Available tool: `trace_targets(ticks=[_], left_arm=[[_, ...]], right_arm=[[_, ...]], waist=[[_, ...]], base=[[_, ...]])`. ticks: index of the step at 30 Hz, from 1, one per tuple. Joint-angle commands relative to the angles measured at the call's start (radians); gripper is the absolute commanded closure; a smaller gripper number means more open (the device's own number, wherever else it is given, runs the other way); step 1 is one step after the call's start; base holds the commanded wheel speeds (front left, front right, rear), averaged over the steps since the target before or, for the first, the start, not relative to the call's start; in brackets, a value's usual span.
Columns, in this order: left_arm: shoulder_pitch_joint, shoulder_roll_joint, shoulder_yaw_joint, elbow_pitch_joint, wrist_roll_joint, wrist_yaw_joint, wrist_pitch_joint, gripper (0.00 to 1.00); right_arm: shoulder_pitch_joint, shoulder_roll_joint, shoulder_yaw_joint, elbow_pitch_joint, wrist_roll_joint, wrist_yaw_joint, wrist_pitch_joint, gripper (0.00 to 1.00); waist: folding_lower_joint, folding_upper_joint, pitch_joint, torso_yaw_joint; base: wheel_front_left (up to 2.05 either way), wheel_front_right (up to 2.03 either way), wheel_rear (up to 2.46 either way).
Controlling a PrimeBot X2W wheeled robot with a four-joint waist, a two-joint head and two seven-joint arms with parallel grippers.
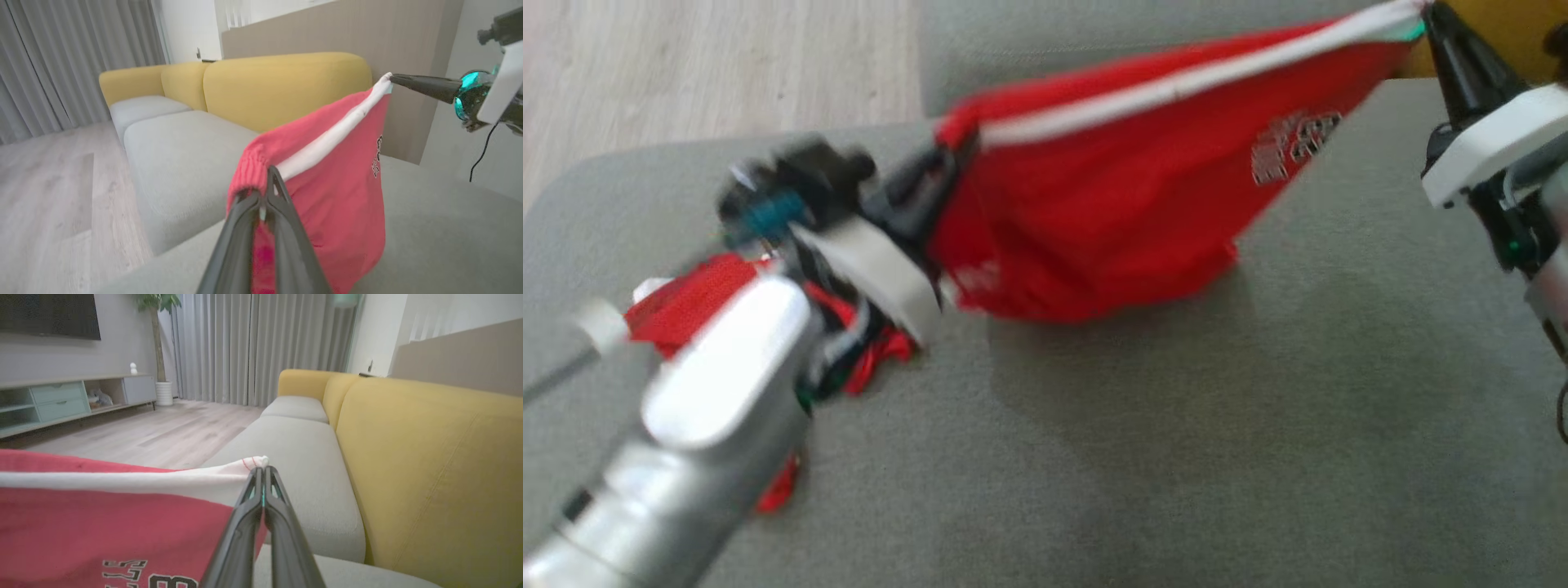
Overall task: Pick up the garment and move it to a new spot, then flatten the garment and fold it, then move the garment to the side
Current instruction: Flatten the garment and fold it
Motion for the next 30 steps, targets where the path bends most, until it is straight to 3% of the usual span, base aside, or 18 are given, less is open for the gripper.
trace_targets(ticks=[1,7,13,17,24,30], left_arm=[[-0.09,0.038,0.062,-0.016,-0.007,-0.007,0.005,1.0],[-0.216,0.047,0.092,0.032,-0.017,-0.027,0.019,1.0],[-0.292,0.045,0.11,0.054,-0.006,-0.031,-0.012,1.0],[-0.322,0.035,0.135,0.046,0.003,-0.011,-0.062,1.0],[-0.286,0.031,0.106,0.008,0.006,-0.011,-0.063,1.0],[-0.23,0.072,0.086,-0.038,-0.011,-0.013,-0.011,1.0]], right_arm=[[-0.039,-0.01,-0.017,-0.037,-0.014,-0.002,-0.018,1.0],[-0.039,0.002,-0.119,-0.123,-0.095,-0.002,-0.036,1.0],[0.004,0.028,-0.317,-0.27,-0.24,-0.002,-0.037,1.0],[0.052,0.064,-0.432,-0.362,-0.337,-0.002,-0.037,1.0],[0.132,0.088,-0.452,-0.432,-0.422,-0.002,0.008,1.0],[0.199,0.073,-0.477,-0.492,-0.455,-0.002,0.091,1.0]], waist=[[0.0001,-0.0001,-0.021,-0.02],[0.0001,-0.0001,-0.057,-0.053],[0.0001,-0.0001,-0.076,-0.079],[0.0001,-0.0001,-0.089,-0.094],[0.0001,-0.0001,-0.099,-0.109],[0.0001,-0.0001,-0.079,-0.118]], base=[[0.0,0.0,0.0],[0.0,0.0,0.0],[0.0,0.0,0.0],[0.0,0.0,0.0],[0.0,0.0,0.0],[0.0,0.0,0.0]])
